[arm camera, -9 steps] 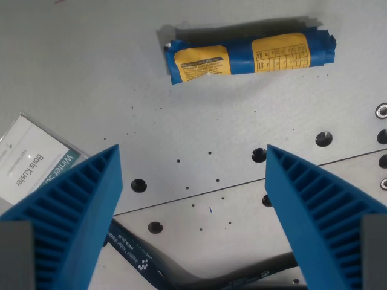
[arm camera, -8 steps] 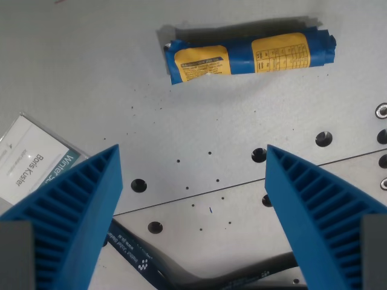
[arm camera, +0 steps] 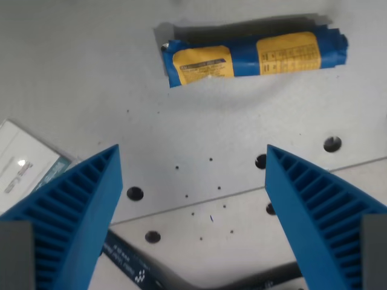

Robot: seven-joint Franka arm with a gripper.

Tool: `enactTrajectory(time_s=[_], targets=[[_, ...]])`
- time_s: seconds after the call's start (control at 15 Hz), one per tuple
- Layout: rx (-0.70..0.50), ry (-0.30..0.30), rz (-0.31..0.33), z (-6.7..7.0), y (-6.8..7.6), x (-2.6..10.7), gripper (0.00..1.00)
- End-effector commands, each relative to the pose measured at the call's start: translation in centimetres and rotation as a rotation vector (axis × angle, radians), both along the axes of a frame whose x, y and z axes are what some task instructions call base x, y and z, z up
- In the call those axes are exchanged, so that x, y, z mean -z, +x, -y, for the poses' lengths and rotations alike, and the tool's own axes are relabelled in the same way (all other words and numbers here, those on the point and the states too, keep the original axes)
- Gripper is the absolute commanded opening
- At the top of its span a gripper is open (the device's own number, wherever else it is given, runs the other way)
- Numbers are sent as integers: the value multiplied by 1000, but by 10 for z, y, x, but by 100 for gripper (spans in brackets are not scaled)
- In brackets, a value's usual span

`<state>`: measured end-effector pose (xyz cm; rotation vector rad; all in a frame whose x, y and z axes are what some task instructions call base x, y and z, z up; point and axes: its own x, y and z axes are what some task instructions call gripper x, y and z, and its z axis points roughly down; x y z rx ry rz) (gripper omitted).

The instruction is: Move in base negative z

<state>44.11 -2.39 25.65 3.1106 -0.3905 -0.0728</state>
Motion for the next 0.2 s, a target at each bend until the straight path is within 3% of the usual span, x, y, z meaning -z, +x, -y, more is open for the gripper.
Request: enactTrajectory(time_s=[0.07, 0.2], targets=[[0, -3, 42, 0, -3, 13, 100], [0, -3, 42, 0, -2, 23, 100]])
